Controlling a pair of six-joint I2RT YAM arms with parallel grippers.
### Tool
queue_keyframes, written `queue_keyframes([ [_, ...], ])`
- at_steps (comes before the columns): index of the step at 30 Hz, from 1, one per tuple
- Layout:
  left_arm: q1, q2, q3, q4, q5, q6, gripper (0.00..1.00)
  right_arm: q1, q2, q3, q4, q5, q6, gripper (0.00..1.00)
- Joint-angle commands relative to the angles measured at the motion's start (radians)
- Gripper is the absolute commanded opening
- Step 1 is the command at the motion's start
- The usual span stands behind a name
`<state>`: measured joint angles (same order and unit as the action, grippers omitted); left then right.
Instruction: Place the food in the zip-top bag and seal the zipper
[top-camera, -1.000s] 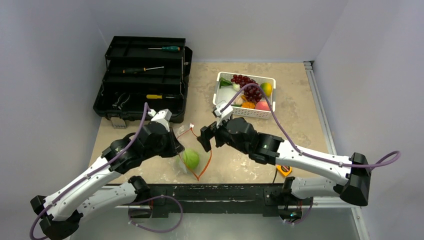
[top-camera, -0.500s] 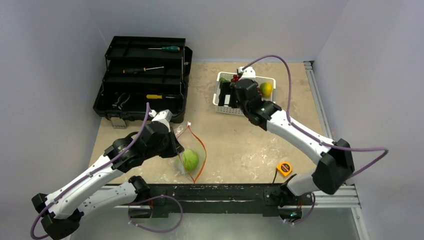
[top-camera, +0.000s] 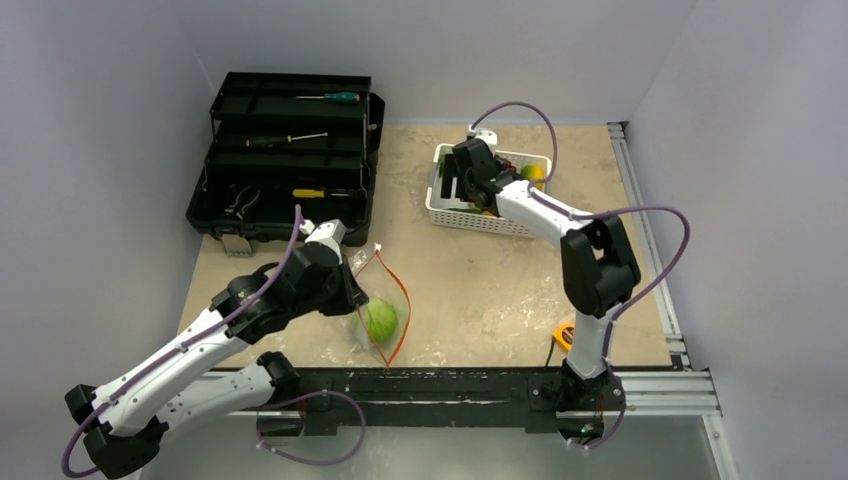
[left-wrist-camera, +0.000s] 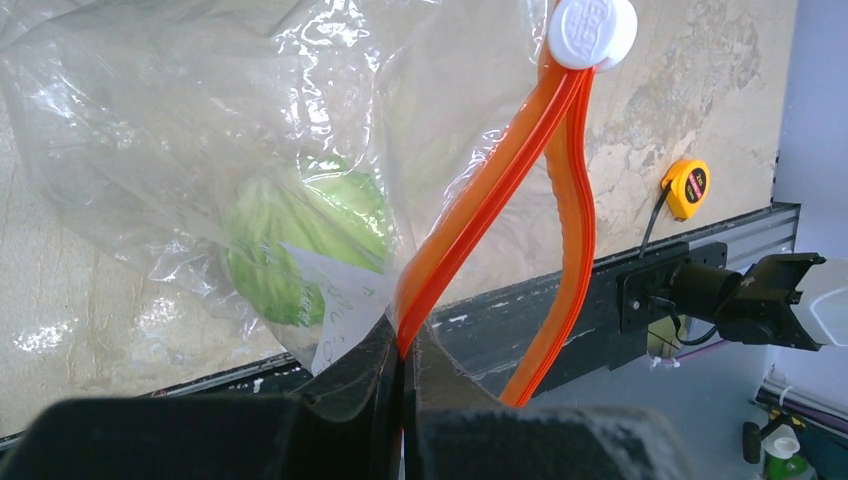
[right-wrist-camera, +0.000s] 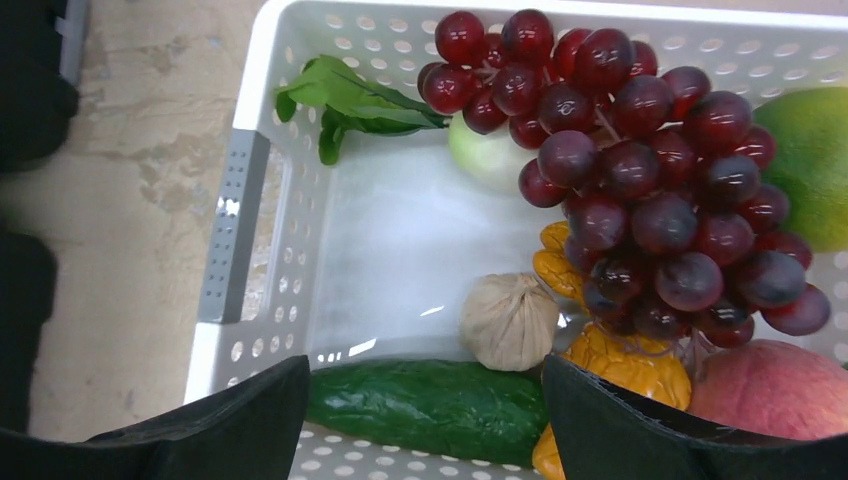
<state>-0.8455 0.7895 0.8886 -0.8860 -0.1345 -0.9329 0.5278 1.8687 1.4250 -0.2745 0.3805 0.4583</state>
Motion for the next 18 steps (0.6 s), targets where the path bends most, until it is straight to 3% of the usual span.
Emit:
queue_keyframes([
  [1,-0.003,-0.002,0.032,-0.003,0.001,-0.016,0.0,-0.016,0.053,0.083,0.016,0.039,-0.024,0.82],
  [18,-0.004,-0.003,0.032,-0.011,0.006,-0.015,0.0,-0.028,0.166,0.104,0.06,0.133,-0.03,0.7],
])
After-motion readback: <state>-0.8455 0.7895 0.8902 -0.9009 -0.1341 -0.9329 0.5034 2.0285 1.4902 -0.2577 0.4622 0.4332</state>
